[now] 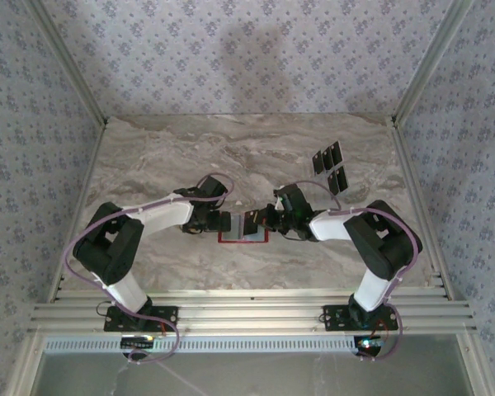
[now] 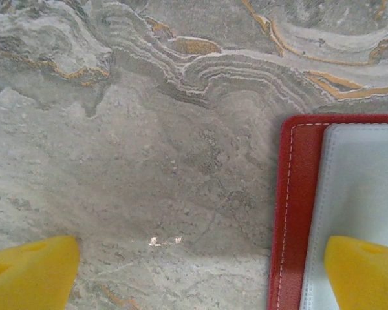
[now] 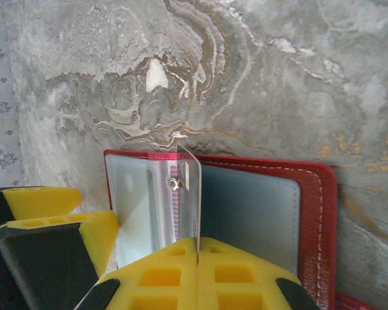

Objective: Put the credit cards into the card holder

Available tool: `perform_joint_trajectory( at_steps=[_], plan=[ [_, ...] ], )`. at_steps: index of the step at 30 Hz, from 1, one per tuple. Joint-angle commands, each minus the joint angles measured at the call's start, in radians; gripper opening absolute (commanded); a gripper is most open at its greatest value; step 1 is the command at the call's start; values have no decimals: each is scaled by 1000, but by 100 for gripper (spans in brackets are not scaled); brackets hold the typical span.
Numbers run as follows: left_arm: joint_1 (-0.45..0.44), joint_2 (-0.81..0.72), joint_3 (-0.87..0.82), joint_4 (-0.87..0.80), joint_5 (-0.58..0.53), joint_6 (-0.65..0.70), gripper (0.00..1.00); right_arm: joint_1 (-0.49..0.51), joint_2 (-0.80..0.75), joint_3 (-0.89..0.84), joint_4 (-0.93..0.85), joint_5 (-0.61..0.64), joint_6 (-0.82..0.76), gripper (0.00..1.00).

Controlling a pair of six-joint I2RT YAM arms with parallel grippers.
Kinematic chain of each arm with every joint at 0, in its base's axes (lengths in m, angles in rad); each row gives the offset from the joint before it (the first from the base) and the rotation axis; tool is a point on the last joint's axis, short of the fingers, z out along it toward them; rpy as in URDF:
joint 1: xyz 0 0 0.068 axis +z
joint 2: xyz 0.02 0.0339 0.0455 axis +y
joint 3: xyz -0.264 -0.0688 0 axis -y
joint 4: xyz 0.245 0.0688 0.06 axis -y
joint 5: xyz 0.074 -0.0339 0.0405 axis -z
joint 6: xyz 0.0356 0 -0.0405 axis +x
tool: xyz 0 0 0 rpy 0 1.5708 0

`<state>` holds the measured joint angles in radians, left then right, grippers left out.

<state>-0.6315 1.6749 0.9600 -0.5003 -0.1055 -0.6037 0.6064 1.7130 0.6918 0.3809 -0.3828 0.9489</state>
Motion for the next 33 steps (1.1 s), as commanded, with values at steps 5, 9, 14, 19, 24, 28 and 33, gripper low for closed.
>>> perform_joint_trajectory(
  at_steps=[5,9,14,19,24,28,33],
  plan=[
    [-4,11,-33,-63,-45,-17,97,-7,-51,16,-30,-26,-31,0],
    [-4,14,-37,-61,-46,-21,97,-2,-91,4,-28,-13,-24,0],
    [-5,20,-40,-59,-45,-25,97,11,-107,-16,-6,9,-1,0],
    [-4,19,-41,-56,-43,-27,97,26,-100,-28,12,30,13,0],
    [-4,16,-41,-55,-40,-29,97,40,-79,-26,34,36,22,0],
    [-4,15,-40,-58,-39,-31,97,54,-63,-26,53,42,31,0],
    [-5,17,-40,-56,-37,-31,97,62,-47,-22,65,47,36,0]
  ],
)
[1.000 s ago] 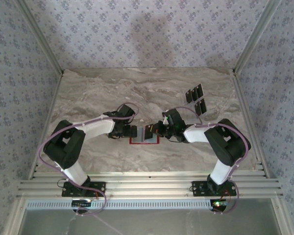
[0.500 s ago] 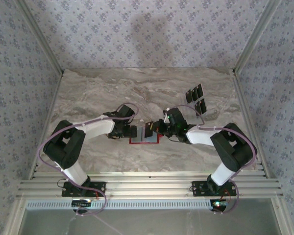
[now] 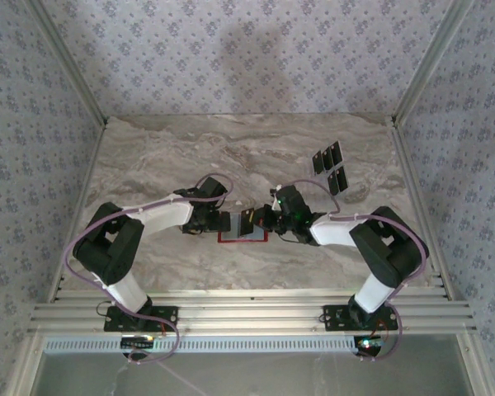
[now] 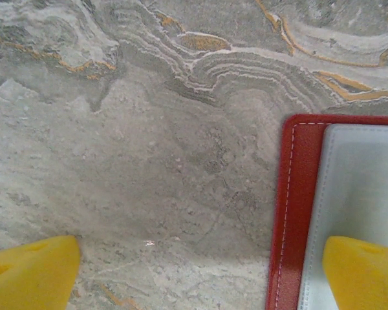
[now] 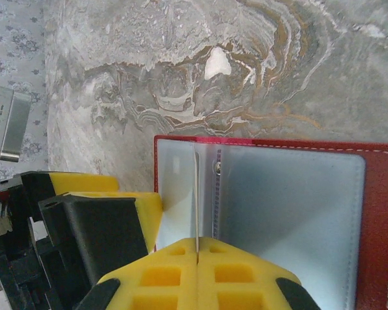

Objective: Put the credit cards into the card holder

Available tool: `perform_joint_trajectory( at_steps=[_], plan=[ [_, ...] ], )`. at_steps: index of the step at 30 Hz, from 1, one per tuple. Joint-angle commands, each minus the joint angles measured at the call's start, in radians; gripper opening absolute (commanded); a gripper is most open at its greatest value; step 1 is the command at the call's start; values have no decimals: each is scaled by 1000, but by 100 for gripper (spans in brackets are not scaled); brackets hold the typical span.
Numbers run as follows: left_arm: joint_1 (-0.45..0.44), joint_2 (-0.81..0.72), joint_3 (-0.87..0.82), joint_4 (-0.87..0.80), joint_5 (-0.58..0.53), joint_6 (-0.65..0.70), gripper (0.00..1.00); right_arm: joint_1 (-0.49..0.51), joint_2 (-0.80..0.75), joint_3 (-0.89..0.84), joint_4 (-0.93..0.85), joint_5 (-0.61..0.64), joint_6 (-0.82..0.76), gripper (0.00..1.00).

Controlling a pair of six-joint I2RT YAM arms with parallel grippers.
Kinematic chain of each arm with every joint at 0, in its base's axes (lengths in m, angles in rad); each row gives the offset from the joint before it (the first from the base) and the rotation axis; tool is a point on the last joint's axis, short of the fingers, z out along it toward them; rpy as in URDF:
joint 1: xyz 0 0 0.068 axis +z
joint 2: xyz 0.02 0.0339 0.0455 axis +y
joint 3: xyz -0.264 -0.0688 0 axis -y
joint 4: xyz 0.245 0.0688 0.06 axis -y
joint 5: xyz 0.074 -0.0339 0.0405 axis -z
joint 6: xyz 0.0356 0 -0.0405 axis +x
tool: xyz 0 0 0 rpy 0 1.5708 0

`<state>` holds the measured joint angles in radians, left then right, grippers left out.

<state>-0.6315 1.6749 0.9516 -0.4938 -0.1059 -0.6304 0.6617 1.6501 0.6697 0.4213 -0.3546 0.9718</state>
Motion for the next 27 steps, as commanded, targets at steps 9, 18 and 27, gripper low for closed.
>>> perform_joint_trajectory(
  at_steps=[9,18,27],
  plan=[
    [-5,20,-33,-59,-36,-9,97,10,40,-13,51,17,34,0],
    [-7,23,-33,-58,-36,-9,97,16,54,-42,90,21,62,0],
    [-7,25,-37,-57,-35,-11,97,24,63,-56,109,24,75,0]
  ],
)
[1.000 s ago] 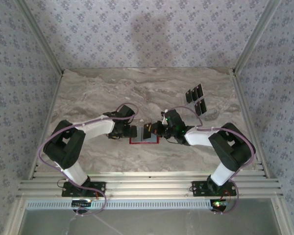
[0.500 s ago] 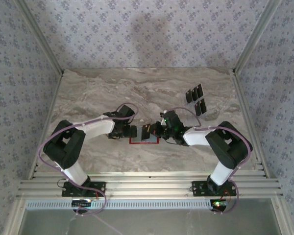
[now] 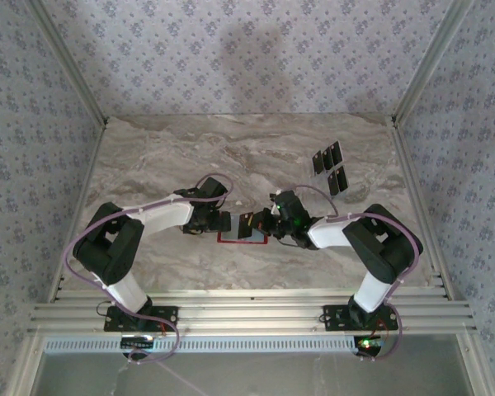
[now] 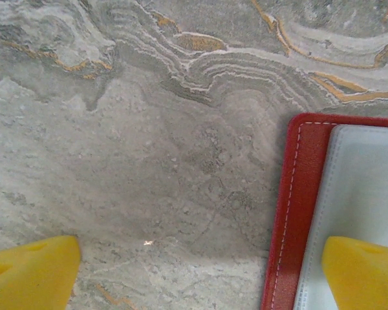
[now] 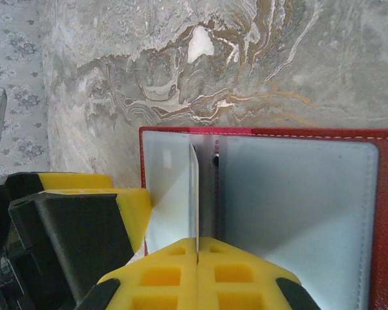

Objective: Put the credit cards into the card holder

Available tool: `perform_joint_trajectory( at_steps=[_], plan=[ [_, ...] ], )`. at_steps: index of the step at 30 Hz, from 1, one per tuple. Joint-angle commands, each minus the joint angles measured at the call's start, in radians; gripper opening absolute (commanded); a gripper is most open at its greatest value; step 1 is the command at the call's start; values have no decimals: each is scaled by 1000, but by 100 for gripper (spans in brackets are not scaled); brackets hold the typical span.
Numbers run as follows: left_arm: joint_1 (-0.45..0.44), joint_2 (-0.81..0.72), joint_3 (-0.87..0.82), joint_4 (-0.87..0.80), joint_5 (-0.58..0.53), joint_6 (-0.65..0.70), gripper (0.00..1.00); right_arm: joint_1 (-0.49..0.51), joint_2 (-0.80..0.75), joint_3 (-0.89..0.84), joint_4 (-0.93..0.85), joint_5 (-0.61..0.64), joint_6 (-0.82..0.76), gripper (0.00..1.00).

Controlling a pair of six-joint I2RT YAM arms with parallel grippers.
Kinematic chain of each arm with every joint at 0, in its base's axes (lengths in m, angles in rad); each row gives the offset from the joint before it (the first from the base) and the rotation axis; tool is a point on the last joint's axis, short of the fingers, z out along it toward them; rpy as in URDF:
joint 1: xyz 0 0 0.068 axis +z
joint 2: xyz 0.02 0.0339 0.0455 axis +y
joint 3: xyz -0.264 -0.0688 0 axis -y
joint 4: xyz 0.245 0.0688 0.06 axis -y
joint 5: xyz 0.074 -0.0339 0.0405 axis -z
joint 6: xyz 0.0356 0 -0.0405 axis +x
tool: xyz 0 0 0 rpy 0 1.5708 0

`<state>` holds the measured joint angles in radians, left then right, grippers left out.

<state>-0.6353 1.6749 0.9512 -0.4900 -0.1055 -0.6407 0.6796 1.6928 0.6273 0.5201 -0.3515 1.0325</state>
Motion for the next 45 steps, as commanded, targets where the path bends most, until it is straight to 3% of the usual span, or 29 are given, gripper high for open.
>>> perform_joint_trajectory(
  at_steps=[1,17,45],
  plan=[
    [-3,25,-37,-61,-36,0,97,8,24,-14,12,22,15,0],
    [-3,25,-43,-56,-34,-3,96,2,63,-54,76,32,47,0],
    [-6,32,-45,-53,-34,-5,96,-22,129,-58,79,-63,32,0]
  ],
)
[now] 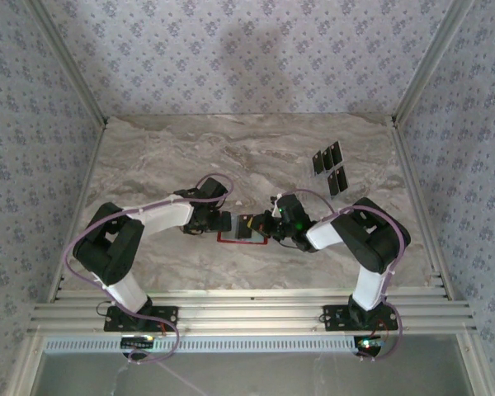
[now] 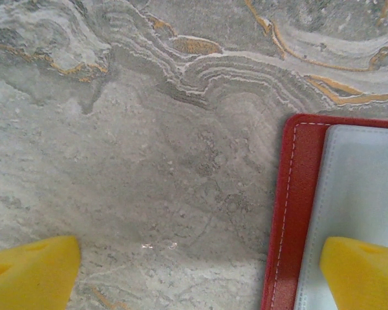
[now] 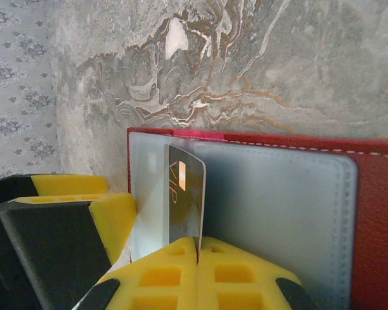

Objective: Put the credit cards into the card holder

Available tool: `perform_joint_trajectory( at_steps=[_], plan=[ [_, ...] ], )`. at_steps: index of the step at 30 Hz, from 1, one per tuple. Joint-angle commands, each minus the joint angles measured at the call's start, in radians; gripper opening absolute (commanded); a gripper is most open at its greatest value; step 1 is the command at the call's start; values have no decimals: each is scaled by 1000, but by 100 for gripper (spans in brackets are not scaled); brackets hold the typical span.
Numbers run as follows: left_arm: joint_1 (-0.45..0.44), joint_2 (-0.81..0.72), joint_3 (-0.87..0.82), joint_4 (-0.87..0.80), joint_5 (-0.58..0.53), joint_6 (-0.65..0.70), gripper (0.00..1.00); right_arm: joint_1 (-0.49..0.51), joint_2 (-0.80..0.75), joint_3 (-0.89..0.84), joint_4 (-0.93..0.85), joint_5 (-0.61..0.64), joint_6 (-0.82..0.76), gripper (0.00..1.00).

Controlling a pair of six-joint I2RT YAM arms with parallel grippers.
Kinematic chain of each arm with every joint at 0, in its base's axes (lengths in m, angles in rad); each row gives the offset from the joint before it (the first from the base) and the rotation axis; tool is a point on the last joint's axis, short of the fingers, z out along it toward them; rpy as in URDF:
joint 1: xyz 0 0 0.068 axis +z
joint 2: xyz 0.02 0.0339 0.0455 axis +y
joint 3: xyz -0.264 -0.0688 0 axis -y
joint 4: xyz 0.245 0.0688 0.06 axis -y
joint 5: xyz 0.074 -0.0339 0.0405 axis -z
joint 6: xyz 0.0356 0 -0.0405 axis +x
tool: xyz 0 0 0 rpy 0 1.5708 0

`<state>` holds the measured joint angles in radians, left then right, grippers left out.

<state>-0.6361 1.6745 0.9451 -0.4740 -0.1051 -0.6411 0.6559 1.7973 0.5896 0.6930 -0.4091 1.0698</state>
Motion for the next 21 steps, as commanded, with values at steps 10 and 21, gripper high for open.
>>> perform_joint_trajectory(
  at_steps=[10,21],
  plan=[
    [-8,33,-46,-64,-31,-8,96,26,74,43,-126,-13,-8,0],
    [-9,24,-33,-66,-20,-20,96,32,17,101,-282,-15,-59,19]
  ],
)
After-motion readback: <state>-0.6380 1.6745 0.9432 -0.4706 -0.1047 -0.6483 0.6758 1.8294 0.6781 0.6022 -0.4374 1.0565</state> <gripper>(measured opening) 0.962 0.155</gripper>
